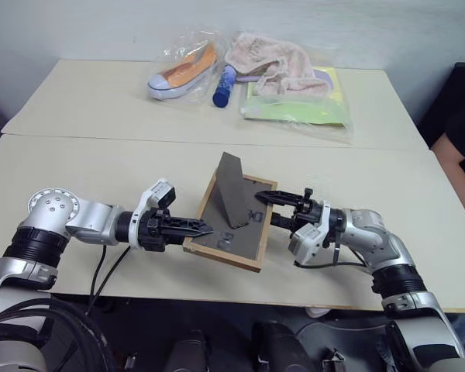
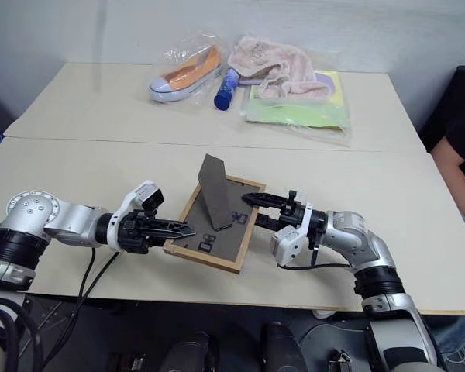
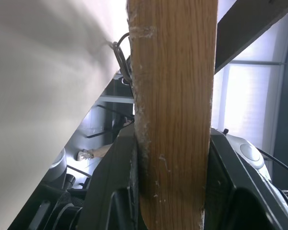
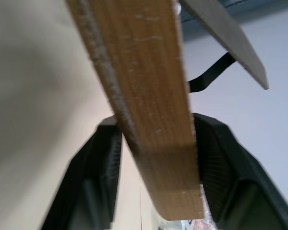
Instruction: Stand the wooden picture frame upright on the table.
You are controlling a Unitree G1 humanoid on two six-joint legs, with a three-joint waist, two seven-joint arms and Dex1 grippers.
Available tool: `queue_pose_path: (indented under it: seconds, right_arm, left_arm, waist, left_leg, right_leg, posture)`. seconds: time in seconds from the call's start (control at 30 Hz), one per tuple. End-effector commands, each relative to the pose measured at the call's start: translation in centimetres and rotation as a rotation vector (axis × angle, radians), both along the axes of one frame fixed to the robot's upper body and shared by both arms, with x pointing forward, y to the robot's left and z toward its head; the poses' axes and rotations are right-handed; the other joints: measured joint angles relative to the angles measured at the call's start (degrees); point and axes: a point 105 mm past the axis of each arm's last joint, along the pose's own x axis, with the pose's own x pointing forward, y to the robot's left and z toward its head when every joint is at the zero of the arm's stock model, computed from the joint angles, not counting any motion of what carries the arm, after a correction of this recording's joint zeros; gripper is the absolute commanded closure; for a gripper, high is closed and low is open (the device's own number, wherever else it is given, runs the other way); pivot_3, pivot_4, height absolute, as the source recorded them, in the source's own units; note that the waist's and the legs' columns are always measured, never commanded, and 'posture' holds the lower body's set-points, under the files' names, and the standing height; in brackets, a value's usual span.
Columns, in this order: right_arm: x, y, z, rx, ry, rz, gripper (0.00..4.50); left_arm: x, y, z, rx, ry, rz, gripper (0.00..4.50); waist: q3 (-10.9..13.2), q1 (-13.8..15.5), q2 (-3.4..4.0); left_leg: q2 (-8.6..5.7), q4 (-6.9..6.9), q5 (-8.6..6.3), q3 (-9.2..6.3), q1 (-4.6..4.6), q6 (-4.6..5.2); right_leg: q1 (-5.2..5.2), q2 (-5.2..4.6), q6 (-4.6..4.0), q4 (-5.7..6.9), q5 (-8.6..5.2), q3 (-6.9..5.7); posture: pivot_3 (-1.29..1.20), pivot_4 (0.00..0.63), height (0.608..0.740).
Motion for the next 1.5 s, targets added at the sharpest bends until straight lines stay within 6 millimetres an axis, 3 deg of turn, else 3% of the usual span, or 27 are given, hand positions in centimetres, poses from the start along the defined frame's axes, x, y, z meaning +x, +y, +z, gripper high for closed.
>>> queue_pose_path:
  seconds: [0.03,0.17,0.27,0.33,0.4,0.47,0.57,0.63,0.7,0.8,0.87,1.1,1.33,1.5]
  right_arm:
    - [0.2,-0.4,0.5,0.054,-0.002,-0.024,3.03]
    - [0.2,-0.4,1.5,0.095,-0.022,-0.018,3.24]
    - [0.2,-0.3,1.9,0.123,-0.01,-0.013,3.24]
    - [0.3,-0.5,2.1,0.15,0.01,-0.02,3.24]
    - [0.5,-1.0,2.3,0.235,0.11,-0.037,3.24]
    - [0.5,-1.4,2.5,0.324,0.262,-0.035,3.24]
    - [0.7,-2.0,2.7,0.549,0.653,0.001,3.24]
    - [0.5,-2.0,3.2,0.649,0.836,0.069,3.24]
    - [0.7,-2.1,3.5,0.721,1.003,0.108,3.24]
    - [2.0,-2.3,0.8,0.818,1.462,0.081,3.24]
    - [2.3,-2.5,-0.3,0.835,1.54,0.057,3.24]
    - [3.2,-2.4,-4.8,0.774,1.607,-0.117,3.24]
    - [3.1,-2.5,-6.5,0.649,1.524,-0.177,3.24]
    - [3.5,-2.5,-5.6,0.652,1.459,-0.175,1.59]
  left_arm:
    - [0.6,-0.7,3.4,-0.105,-0.188,0.048,2.88]
    - [0.3,0.6,4.0,-0.07,-0.262,0.106,1.57]
    - [0.4,3.0,4.5,-0.001,-0.344,0.242,0.7]
    - [0.8,4.9,4.6,0.04,-0.392,0.356,0.68]
    - [1.5,6.9,5.1,0.116,-0.6,0.487,0.68]
    - [1.5,7.8,5.7,0.17,-0.906,0.522,0.68]
    - [1.3,8.1,4.2,0.324,-1.23,0.422,0.52]
    - [1.3,8.1,3.4,0.36,-1.307,0.383,0.1]
    - [1.4,7.9,3.1,0.354,-1.355,0.364,0.0]
    - [1.4,6.7,2.2,0.343,-1.417,0.326,0.0]
    - [1.4,6.6,1.8,0.338,-1.416,0.328,0.0]
    - [1.6,6.5,1.5,0.335,-1.413,0.319,0.0]
    - [1.9,6.8,1.5,0.357,-1.426,0.317,0.0]
    - [1.7,7.2,1.3,0.371,-1.423,0.321,0.0]
  waist:
    - [0.0,0.0,0.0]
    - [0.1,-0.4,-0.1]
    - [0.1,-1.0,-0.1]
    - [0.1,-1.2,-0.06]
    - [0.2,-1.1,-0.03]
    - [0.2,-1.0,0.04]
    - [0.2,0.2,0.09]
    - [0.2,0.5,0.13]
    - [0.3,0.5,0.19]
    - [0.3,0.2,0.24]
    - [0.3,0.1,0.23]
    - [0.3,-0.5,0.33]
    - [0.3,-0.4,0.26]
    - [0.3,-0.2,0.24]
  left_leg:
    - [0.0,0.0,0.0,0.0,0.0,0.01]
    - [0.05,0.0,0.02,-0.01,-0.01,-0.02]
    - [0.07,-0.1,0.05,0.03,0.08,-0.08]
    - [0.09,-0.14,0.06,0.02,0.1,-0.11]
    - [0.1,-0.13,0.06,0.01,0.09,-0.11]
    - [0.09,-0.17,0.06,0.01,0.07,-0.11]
    - [0.08,-0.2,0.06,0.01,0.07,-0.11]
    - [0.07,-0.21,0.05,-0.03,0.06,-0.08]
    - [0.07,-0.22,0.01,-0.03,0.06,-0.03]
    - [0.08,-0.34,-0.03,-0.04,0.07,0.04]
    - [0.09,-0.45,-0.03,-0.06,0.07,0.06]
    - [0.09,-0.92,0.02,0.13,0.08,0.06]
    - [0.07,-0.9,0.08,0.19,0.35,0.06]
    - [0.07,-0.92,0.1,0.17,0.21,0.01]
  right_leg:
    - [0.01,-0.01,0.0,-0.01,0.0,0.0]
    - [-0.01,0.0,-0.01,-0.05,-0.01,-0.01]
    - [-0.02,0.03,-0.05,-0.02,-0.03,0.04]
    - [-0.04,0.03,-0.07,-0.01,-0.04,0.05]
    - [-0.04,0.01,-0.09,0.01,-0.05,0.04]
    - [-0.02,0.01,-0.11,-0.05,-0.06,0.0]
    - [0.03,0.01,-0.12,-0.13,-0.06,-0.05]
    - [0.07,-0.02,-0.13,-0.19,-0.06,-0.07]
    - [0.07,-0.05,-0.13,-0.2,-0.06,-0.06]
    - [0.06,-0.11,-0.13,-0.26,-0.06,-0.06]
    - [0.05,-0.13,-0.13,-0.32,-0.06,-0.08]
    - [-0.08,-0.06,-0.07,-0.5,-0.03,-0.05]
    - [0.07,-0.07,-0.06,-0.29,-0.01,0.06]
    - [-0.08,-0.09,-0.06,-0.3,-0.01,0.06]
  posture:
    - [0.0,0.15,0.74]
    - [0.0,0.15,0.74]
    - [0.0,0.15,0.74]
    - [0.0,0.15,0.74]
    - [0.0,0.15,0.74]
    - [0.0,0.15,0.74]
    - [0.0,0.15,0.74]
    - [0.0,0.15,0.74]
    - [0.0,0.15,0.74]
    - [0.0,0.15,0.74]
    - [0.0,0.15,0.74]
    - [0.0,0.15,0.74]
    - [0.0,0.15,0.74]
    - [0.0,0.15,0.74]
